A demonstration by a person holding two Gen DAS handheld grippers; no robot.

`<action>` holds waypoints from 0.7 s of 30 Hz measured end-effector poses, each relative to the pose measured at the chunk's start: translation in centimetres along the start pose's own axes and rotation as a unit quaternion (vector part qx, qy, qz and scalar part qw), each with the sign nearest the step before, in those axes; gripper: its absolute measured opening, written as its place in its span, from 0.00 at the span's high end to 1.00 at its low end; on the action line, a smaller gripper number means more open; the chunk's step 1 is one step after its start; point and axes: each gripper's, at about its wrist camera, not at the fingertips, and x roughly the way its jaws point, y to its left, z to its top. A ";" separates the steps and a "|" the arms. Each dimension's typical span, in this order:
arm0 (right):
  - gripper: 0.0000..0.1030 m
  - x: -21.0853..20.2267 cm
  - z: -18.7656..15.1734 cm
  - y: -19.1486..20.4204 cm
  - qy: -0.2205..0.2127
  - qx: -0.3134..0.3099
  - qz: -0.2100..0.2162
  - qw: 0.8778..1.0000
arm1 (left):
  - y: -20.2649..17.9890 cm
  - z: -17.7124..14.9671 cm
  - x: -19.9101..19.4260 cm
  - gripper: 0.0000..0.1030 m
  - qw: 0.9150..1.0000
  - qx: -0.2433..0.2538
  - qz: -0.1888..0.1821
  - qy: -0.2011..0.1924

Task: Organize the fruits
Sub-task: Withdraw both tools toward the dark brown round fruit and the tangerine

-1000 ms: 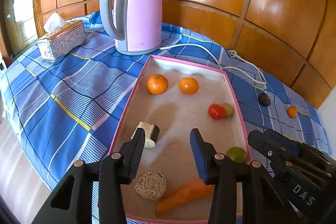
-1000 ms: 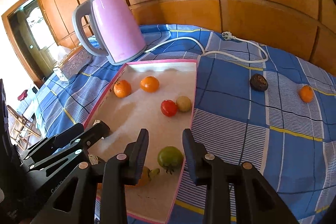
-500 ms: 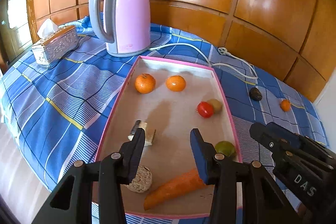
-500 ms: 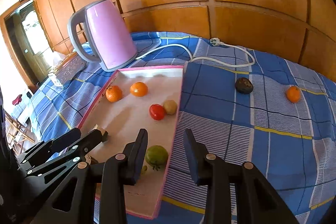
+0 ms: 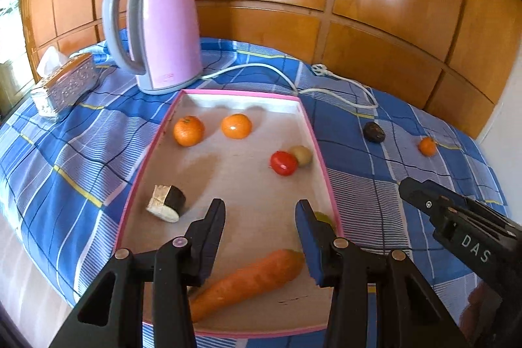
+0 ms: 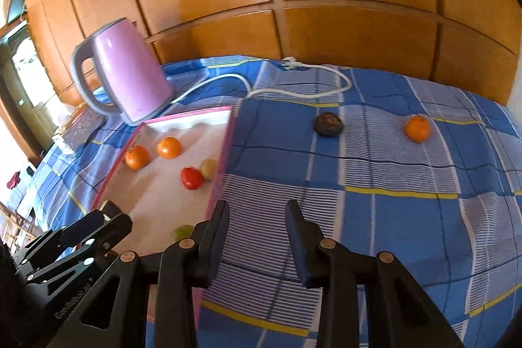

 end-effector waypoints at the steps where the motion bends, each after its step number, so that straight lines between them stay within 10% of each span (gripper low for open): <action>1: 0.65 0.0 0.0 -0.5 0.000 0.003 -0.005 1.000 | -0.4 0.0 0.1 0.56 1.000 0.004 -0.003 0.001; 21: 0.65 0.0 0.8 -10.8 -0.002 0.089 -0.083 0.993 | -8.8 2.4 3.0 0.56 0.995 0.069 -0.068 0.021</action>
